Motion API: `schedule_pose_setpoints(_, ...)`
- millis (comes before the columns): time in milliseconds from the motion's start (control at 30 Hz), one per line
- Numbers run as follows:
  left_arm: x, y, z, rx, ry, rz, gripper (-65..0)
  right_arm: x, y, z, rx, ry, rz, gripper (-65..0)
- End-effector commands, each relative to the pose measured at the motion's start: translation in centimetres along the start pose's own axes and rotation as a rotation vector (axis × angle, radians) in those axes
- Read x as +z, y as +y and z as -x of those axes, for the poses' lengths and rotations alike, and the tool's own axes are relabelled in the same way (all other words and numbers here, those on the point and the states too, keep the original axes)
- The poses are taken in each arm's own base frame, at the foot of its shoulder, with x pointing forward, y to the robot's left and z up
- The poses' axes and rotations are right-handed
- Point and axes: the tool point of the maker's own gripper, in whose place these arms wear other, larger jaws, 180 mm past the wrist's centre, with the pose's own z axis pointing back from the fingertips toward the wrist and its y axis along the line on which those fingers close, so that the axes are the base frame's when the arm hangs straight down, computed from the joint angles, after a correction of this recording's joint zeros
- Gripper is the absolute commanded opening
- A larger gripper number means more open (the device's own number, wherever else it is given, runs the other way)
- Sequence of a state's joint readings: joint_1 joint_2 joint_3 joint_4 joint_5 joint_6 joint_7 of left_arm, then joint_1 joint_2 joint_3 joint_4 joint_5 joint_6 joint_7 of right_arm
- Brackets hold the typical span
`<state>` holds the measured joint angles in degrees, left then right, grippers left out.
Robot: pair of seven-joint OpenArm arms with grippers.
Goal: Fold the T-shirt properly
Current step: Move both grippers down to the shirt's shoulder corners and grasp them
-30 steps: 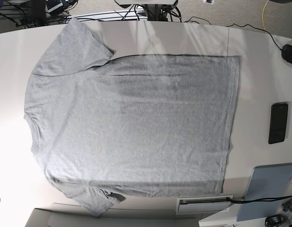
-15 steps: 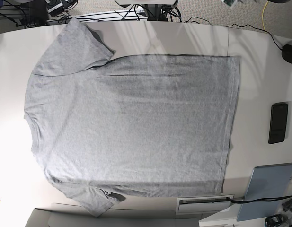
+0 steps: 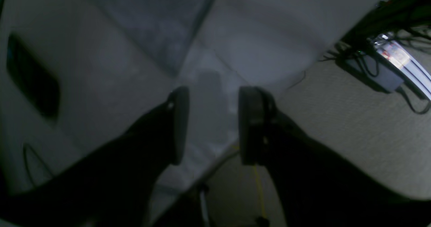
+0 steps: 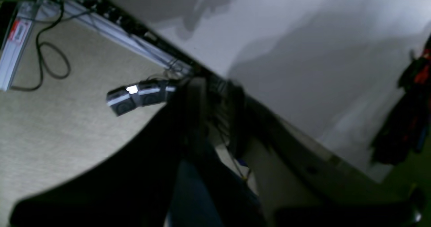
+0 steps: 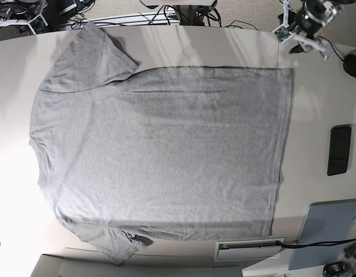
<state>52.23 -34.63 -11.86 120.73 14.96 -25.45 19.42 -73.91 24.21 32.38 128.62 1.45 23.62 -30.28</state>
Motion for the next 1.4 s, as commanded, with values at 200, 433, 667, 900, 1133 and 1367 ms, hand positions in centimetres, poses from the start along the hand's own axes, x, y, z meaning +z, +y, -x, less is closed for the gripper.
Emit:
schedule_pose_setpoints(200, -1.8, 3.4, -1.6, -0.029, -0.087, -0.042, -33.6, -0.4, -2.6, -1.4, 0.068, -0.021, 0.110, -38.5)
schedule_pose_setpoints(433, -3.4, 2.7, -0.5, -0.012, -0.062, -0.010, -33.6, -0.9, -6.1, -3.5, 0.144, -0.055, 0.260, -38.6)
schedule_pose_setpoints(667, -6.0, 3.6, -0.8, -0.083, -0.034, -0.072, -33.6, -1.4, -6.5, -4.6, 0.160, -0.081, 0.258, -38.6)
schedule_pose_setpoints(900, -7.1, 5.2, 2.1, -0.147, 0.053, -0.080, -33.6, -1.3, -6.8, -4.3, 0.215, -0.056, 0.275, -38.6)
schedule_pose_setpoints(1133, -8.1, 6.1, 3.8, -0.142, 0.074, -0.064, -33.7, -1.3, -6.8, -4.9, 0.230, -0.086, 0.277, -38.6)
schedule_pose_setpoints(1367, -8.3, 4.2, 3.6, -0.162, 0.056, 0.026, -40.0, -1.3, -6.7, -4.8, 0.236, -0.082, 0.272, -38.6)
